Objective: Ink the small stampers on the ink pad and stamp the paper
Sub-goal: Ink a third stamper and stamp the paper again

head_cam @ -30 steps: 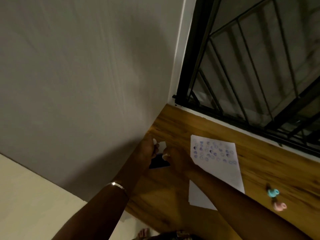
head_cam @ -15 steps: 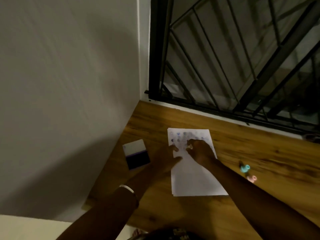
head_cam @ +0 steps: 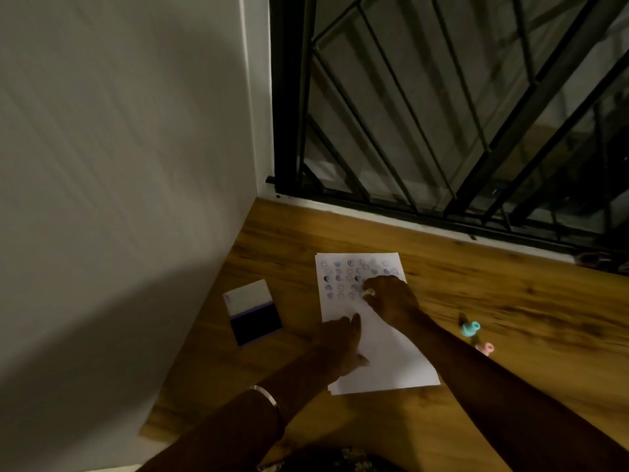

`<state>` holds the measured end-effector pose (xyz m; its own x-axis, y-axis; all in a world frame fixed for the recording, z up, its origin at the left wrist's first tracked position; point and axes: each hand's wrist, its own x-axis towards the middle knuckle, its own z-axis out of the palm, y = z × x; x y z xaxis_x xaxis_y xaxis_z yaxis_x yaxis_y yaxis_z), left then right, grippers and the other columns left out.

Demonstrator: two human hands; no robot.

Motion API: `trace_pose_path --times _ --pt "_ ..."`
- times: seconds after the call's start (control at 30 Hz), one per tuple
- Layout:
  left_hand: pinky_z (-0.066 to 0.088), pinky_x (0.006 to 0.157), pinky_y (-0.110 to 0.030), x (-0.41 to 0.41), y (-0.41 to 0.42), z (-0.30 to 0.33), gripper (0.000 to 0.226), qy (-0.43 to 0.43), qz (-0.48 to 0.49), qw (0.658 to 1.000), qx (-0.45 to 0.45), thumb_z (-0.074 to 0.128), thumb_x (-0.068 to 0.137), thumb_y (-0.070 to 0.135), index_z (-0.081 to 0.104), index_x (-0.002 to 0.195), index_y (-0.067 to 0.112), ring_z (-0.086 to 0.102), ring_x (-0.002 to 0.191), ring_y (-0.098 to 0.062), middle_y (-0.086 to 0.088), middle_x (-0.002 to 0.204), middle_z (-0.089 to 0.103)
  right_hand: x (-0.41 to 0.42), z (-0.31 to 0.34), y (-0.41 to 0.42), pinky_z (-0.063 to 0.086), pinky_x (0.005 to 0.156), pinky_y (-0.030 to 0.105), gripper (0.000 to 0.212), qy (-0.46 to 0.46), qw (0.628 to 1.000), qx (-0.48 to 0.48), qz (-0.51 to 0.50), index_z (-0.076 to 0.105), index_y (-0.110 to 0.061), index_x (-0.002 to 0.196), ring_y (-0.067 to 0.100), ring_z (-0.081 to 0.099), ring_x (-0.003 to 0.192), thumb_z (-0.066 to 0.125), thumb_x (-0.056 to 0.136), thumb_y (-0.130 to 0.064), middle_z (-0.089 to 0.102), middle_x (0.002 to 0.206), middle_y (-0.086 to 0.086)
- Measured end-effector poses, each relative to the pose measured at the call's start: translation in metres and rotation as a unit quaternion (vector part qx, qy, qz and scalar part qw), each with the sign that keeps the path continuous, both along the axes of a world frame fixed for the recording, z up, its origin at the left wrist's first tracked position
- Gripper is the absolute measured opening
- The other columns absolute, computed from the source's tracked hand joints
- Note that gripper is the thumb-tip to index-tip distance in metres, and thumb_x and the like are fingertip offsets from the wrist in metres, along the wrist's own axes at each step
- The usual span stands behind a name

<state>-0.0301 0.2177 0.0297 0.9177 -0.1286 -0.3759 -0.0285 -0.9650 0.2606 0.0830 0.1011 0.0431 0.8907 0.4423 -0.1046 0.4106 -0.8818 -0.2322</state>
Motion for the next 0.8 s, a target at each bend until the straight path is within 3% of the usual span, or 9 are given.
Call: trace_pose_path --times 0.3,0.53,0.8 --pt "0.046 0.098 -0.045 0.003 0.000 -0.005 0.093 -0.022 0.003 1.000 -0.016 0.062 0.085 0.052 0.013 0.152 0.009 0.053 0.119 -0.033 -0.019 0.134 0.049 0.010 -0.010 0.003 0.032 0.113 0.036 0.022 0.011 0.999 -0.024 0.021 0.065 -0.021 0.113 0.024 0.056 0.116 0.055 0.093 -0.026 0.065 0.122 0.004" --pt "0.045 0.098 -0.045 0.004 -0.001 -0.009 0.092 -0.031 0.004 0.999 -0.015 0.062 0.085 0.052 0.014 0.151 0.011 0.052 0.120 -0.033 -0.018 0.136 0.048 0.012 -0.011 0.010 0.043 0.102 0.035 0.024 0.011 0.998 -0.052 0.017 0.064 -0.017 0.115 0.024 0.055 0.116 0.055 0.093 -0.022 0.064 0.122 0.006" --pt "0.043 0.100 -0.046 0.003 0.001 -0.012 0.093 -0.026 0.012 0.999 -0.021 0.061 0.085 0.054 0.013 0.152 0.013 0.051 0.122 -0.034 -0.018 0.137 0.047 0.011 -0.003 0.018 0.041 0.107 0.036 0.029 0.040 0.997 -0.063 -0.004 0.060 -0.017 0.122 0.024 0.052 0.122 0.055 0.094 -0.021 0.059 0.130 0.006"
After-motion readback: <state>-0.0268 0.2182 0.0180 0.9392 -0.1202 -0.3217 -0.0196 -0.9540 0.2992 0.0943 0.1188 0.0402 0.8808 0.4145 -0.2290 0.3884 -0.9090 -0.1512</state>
